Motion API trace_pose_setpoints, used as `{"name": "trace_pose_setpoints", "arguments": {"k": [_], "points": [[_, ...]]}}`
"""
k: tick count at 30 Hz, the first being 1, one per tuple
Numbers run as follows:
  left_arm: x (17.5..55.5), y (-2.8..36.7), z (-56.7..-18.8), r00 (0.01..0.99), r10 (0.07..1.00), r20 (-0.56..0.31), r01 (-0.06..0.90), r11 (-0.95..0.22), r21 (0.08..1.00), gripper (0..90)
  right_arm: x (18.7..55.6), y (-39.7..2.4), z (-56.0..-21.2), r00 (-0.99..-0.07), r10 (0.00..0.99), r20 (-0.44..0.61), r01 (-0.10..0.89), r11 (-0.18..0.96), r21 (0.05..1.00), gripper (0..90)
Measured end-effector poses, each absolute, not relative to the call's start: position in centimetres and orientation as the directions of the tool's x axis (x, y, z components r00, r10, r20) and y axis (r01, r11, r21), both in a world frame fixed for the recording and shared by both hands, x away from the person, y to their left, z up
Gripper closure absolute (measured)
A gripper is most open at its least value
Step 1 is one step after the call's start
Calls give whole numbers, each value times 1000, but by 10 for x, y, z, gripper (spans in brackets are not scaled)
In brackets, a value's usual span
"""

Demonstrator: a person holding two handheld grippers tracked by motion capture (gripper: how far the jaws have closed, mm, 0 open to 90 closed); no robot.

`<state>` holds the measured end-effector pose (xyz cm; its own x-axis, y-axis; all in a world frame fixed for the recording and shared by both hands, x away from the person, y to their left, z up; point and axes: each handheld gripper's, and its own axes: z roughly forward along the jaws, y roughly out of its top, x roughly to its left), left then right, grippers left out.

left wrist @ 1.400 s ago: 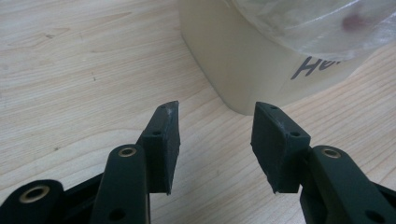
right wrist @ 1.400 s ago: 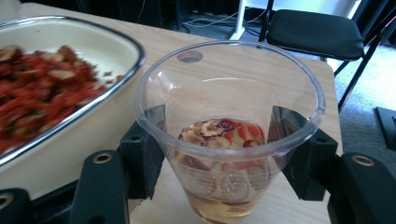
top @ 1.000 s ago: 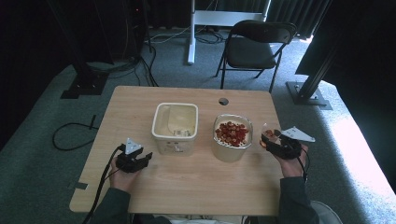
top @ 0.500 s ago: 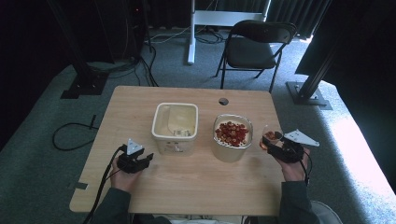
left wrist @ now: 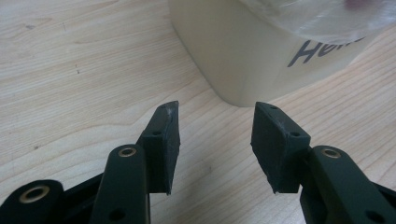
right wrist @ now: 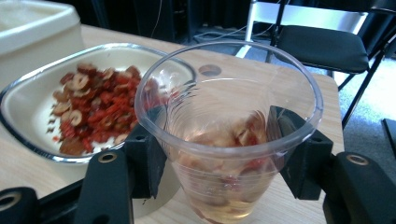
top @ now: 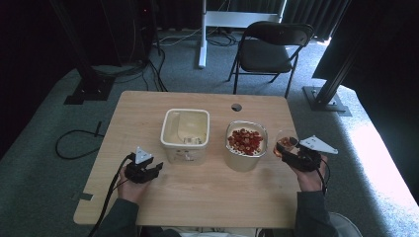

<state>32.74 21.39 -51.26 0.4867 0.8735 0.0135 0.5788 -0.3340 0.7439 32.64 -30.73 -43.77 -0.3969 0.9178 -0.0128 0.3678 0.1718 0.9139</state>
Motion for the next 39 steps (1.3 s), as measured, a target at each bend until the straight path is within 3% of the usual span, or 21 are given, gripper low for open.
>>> {"name": "trace_pose_setpoints", "arguments": {"k": [31, 39], "points": [[327, 210, -515, 501, 865, 16, 582, -351, 734, 527, 329, -307, -429, -382, 924, 1, 358, 147, 922, 403], [328, 209, -516, 502, 865, 14, 586, -352, 730, 527, 336, -299, -421, -370, 927, -64, 364, 208, 908, 403]]}}
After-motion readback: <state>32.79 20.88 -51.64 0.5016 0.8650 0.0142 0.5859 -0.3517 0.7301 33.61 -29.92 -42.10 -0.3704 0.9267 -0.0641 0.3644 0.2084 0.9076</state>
